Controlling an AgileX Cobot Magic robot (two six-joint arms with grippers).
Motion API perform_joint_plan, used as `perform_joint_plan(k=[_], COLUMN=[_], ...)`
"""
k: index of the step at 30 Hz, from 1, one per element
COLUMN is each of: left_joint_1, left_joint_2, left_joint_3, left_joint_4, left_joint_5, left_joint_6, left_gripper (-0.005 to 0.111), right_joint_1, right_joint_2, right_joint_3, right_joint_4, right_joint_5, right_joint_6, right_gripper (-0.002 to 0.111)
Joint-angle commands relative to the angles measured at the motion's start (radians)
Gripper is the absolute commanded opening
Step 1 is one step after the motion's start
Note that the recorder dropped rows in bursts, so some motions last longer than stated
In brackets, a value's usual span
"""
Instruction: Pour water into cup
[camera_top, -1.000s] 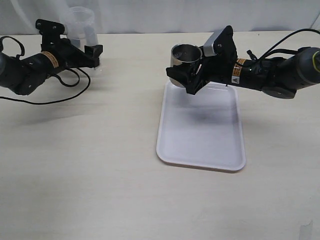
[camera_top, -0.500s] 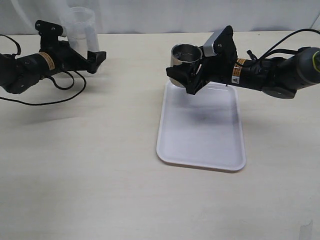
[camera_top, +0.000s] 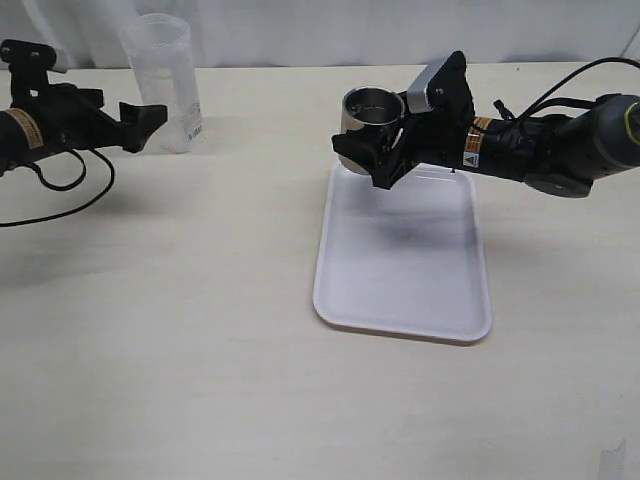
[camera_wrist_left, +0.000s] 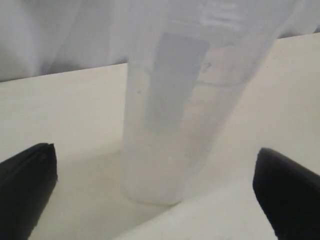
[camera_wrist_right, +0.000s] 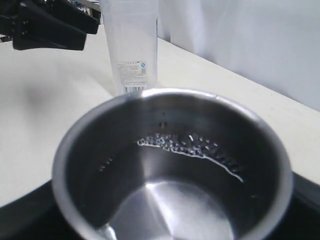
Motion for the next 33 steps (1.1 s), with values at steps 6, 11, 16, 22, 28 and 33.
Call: perform_joint_plan(k=[6,11,16,22,28,33], left_joint_1=[0.003,0.003,0.003,0.003,0.003,0.003], left_joint_2=[-0.238,-0.338,-0.481,-0.737,-1.043,-1.289], left_joint_3=[0.202,0.287,0.375,0.470,0.559,0.630], left_joint_4=[-0.005,-0.005,-0.005,-0.016,-0.014,-0.014], left_joint_5=[-0.035,-0.052,-0.046,0.135,0.378,0.479], left_joint_6=[0.000,0.007,0.000,-0.047,-0.164,-0.196], left_gripper=[0.102,0.102,0.102,0.102,0.102,0.102], right_joint_1=[-0.009,-0.009,-0.012,-0.021,-0.021,-0.021], right_joint_2=[-0.026,-0.040,-0.045,-0.053,-0.053,-0.053], right_joint_3=[0.032,0.064,0.092,0.099,0.099,0.099], right_joint_4=[-0.012,-0.009,-0.009,-0.015,-0.013,-0.013], right_joint_5=[-0.037,-0.040,-0.055,-0.061,-0.072,-0.075], right_joint_6=[-0.034,-0.044,-0.048,-0.048,-0.048,-0.048], right_gripper=[0.004,0.004,0.004,0.004,0.004,0.004])
